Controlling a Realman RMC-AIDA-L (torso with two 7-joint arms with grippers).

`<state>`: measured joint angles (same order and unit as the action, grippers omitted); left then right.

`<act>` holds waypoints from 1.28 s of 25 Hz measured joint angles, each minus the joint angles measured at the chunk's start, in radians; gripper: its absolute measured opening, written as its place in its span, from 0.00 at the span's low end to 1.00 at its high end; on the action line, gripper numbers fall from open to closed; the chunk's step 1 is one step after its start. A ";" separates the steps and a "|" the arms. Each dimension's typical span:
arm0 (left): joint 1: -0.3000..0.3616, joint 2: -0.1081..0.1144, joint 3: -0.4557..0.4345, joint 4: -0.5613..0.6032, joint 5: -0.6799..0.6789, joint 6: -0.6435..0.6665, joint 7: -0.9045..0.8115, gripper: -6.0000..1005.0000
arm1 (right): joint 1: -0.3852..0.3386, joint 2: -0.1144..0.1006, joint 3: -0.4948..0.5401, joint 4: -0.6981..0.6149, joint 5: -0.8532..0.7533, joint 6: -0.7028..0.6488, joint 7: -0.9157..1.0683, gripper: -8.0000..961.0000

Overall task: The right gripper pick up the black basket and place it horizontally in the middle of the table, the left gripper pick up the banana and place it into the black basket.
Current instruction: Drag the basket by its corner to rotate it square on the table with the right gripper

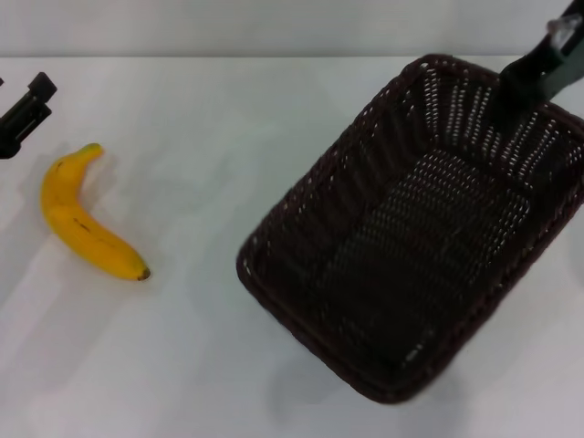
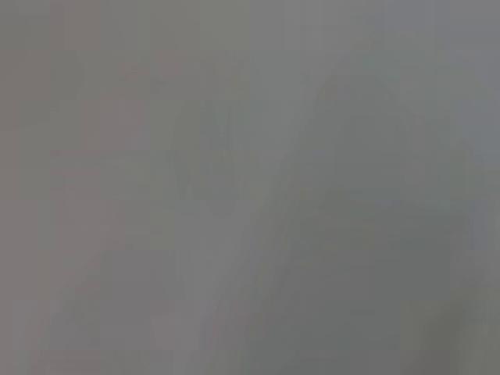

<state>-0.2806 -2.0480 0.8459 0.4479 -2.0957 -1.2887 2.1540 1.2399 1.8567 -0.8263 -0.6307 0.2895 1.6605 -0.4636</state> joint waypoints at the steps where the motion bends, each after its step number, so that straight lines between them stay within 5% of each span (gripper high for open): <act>1: -0.003 0.000 0.000 0.000 0.000 0.002 0.006 0.87 | -0.007 -0.005 0.021 0.001 0.000 0.004 0.010 0.21; 6: -0.023 0.011 -0.001 0.000 0.006 -0.004 0.013 0.87 | -0.062 -0.021 0.151 0.008 0.003 0.025 0.078 0.21; 13: -0.035 0.023 0.000 0.000 0.008 0.001 0.022 0.87 | -0.122 -0.022 0.172 -0.009 0.047 0.036 0.093 0.21; 19: -0.046 0.030 -0.002 0.000 0.008 0.004 0.024 0.87 | -0.161 0.028 0.138 -0.123 0.050 0.097 0.093 0.20; 29: -0.054 0.029 -0.001 0.000 0.008 0.004 0.022 0.87 | -0.210 0.057 0.116 -0.167 0.054 0.086 0.101 0.19; 32: -0.052 0.028 -0.002 0.000 0.008 0.005 0.021 0.87 | -0.260 0.087 0.102 -0.276 0.053 0.075 0.079 0.19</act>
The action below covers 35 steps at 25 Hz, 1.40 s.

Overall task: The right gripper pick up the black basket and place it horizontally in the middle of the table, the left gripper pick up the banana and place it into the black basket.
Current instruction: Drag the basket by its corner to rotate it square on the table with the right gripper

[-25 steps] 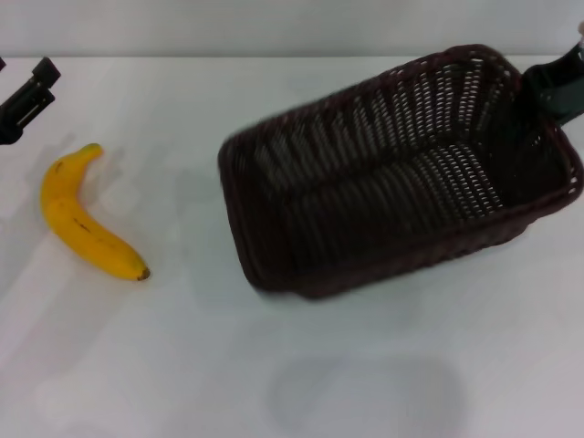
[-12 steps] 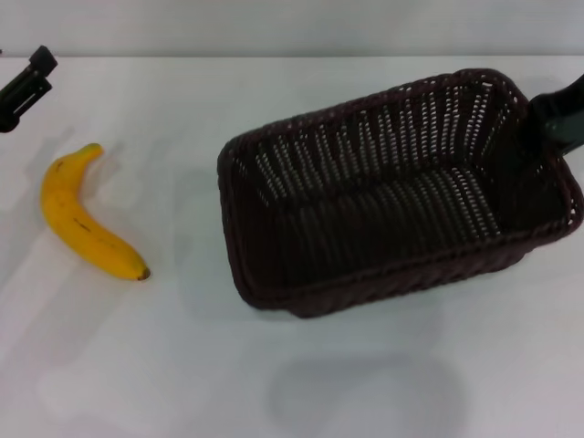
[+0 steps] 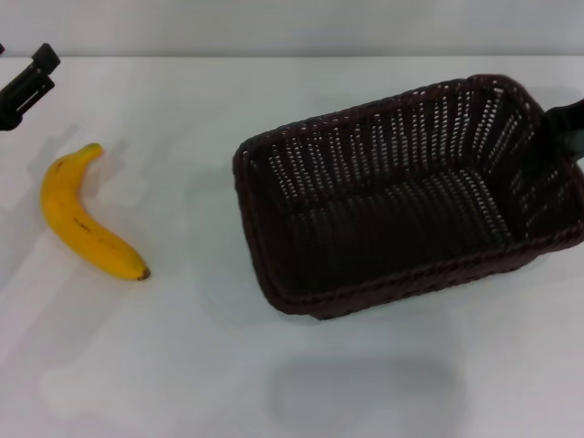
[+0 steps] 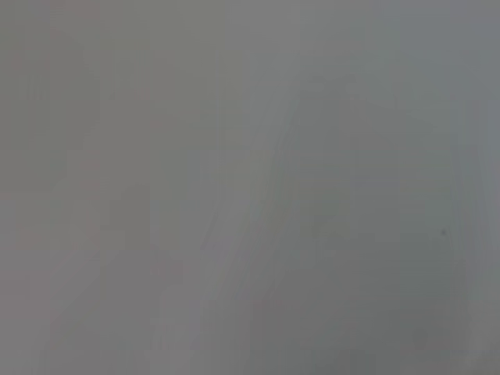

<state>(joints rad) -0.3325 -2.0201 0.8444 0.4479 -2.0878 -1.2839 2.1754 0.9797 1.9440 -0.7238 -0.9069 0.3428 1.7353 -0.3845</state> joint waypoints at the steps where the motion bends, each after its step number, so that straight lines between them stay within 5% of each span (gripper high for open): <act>1: 0.001 -0.001 0.000 0.000 0.000 0.000 0.000 0.87 | -0.019 0.012 -0.019 -0.045 -0.002 -0.005 -0.007 0.19; 7: 0.002 -0.006 -0.001 0.000 -0.001 0.000 0.000 0.87 | -0.067 0.040 -0.205 -0.132 -0.007 -0.020 0.017 0.19; 13: 0.001 -0.010 -0.001 0.000 -0.001 -0.002 -0.003 0.87 | -0.062 0.062 -0.236 -0.106 -0.002 -0.002 -0.003 0.18; 24: 0.005 -0.014 -0.001 0.000 -0.001 -0.003 -0.003 0.87 | -0.083 0.066 -0.299 -0.185 0.032 0.023 0.082 0.48; 35: 0.021 -0.009 -0.002 0.004 -0.006 -0.020 -0.041 0.87 | -0.164 0.043 -0.296 -0.257 0.185 0.049 0.059 0.63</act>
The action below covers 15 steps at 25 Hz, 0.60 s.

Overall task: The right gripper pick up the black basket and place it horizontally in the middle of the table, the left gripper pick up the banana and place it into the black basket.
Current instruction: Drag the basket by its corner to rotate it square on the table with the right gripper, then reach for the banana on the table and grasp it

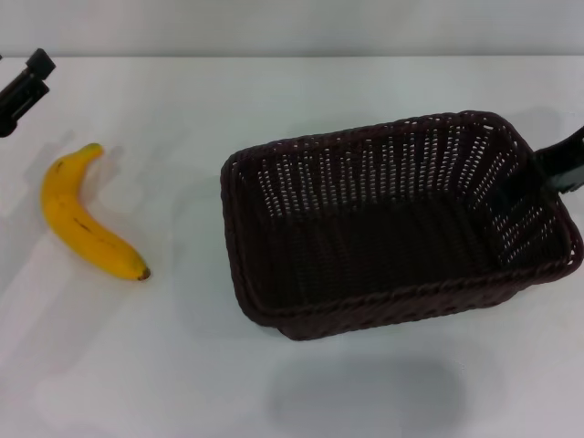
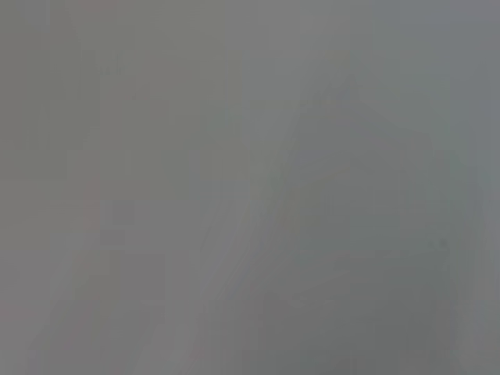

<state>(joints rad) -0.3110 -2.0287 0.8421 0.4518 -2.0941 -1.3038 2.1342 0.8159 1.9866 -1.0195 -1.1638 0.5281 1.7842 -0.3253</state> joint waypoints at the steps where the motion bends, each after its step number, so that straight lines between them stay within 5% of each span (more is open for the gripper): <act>1: 0.004 0.001 0.000 0.008 0.000 -0.003 -0.015 0.87 | -0.015 -0.006 0.005 -0.017 0.025 0.001 0.000 0.64; 7: 0.065 0.007 0.001 0.105 0.018 -0.006 -0.181 0.87 | -0.114 -0.037 0.058 -0.154 0.102 0.023 -0.030 0.72; 15: 0.116 0.084 0.000 0.388 0.290 -0.007 -0.748 0.87 | -0.292 -0.022 0.312 -0.336 0.310 0.065 -0.267 0.73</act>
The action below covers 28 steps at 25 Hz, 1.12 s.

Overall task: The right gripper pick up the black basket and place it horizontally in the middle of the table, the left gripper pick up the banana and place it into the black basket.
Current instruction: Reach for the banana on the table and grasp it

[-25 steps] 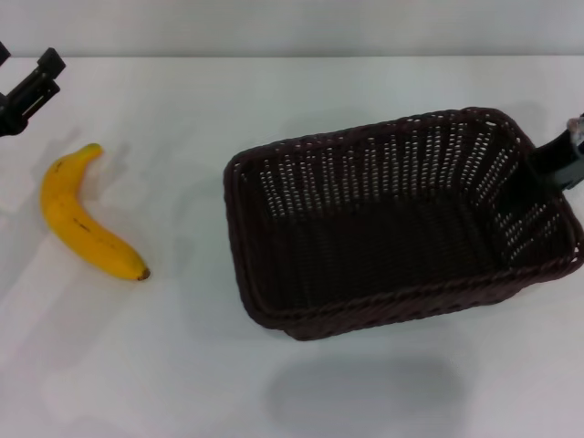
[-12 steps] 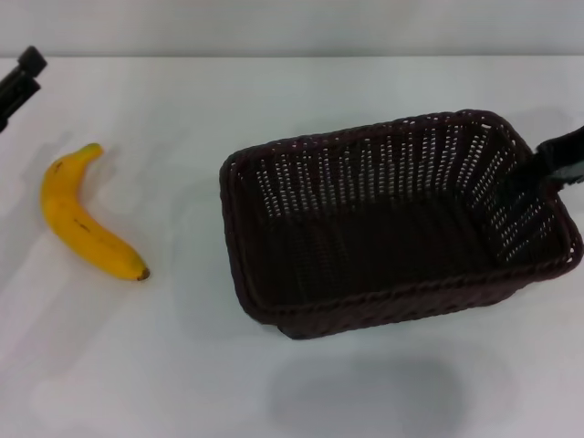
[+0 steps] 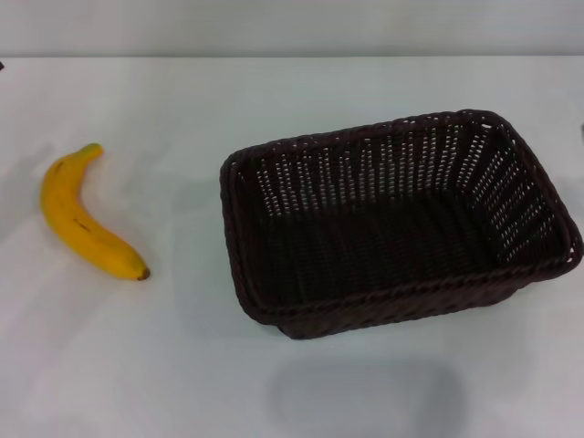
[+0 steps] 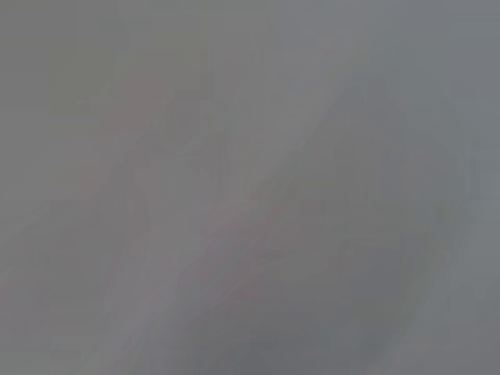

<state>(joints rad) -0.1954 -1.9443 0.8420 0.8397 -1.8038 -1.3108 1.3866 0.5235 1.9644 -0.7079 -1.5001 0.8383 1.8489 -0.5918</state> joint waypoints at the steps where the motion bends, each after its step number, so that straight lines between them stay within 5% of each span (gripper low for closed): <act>1: -0.001 0.010 0.000 0.041 0.045 0.001 -0.075 0.87 | -0.021 0.001 0.023 0.000 0.037 -0.007 -0.036 0.73; 6: -0.051 0.063 -0.001 0.212 0.331 -0.020 -0.495 0.87 | -0.146 0.024 0.227 0.144 0.344 -0.039 -0.406 0.73; 11: -0.150 0.088 -0.039 0.280 0.627 -0.091 -0.844 0.87 | -0.218 0.013 0.332 0.447 0.527 -0.044 -0.814 0.73; 15: -0.218 0.103 -0.150 0.239 0.718 -0.194 -0.924 0.87 | -0.220 0.007 0.377 0.640 0.537 -0.098 -1.058 0.73; 17: -0.267 0.131 -0.190 0.209 0.815 -0.258 -0.995 0.87 | -0.230 0.016 0.379 0.683 0.540 -0.132 -1.155 0.73; 20: -0.349 0.150 -0.192 0.191 0.966 -0.304 -1.081 0.87 | -0.272 0.036 0.386 0.743 0.583 -0.169 -1.348 0.73; 28: -0.545 0.173 -0.189 0.088 1.265 -0.385 -1.192 0.87 | -0.301 0.039 0.495 0.987 0.652 -0.185 -1.775 0.73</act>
<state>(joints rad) -0.7405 -1.7709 0.6530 0.9274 -0.5389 -1.6957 0.1951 0.2221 2.0038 -0.2133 -0.5132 1.4904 1.6637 -2.3672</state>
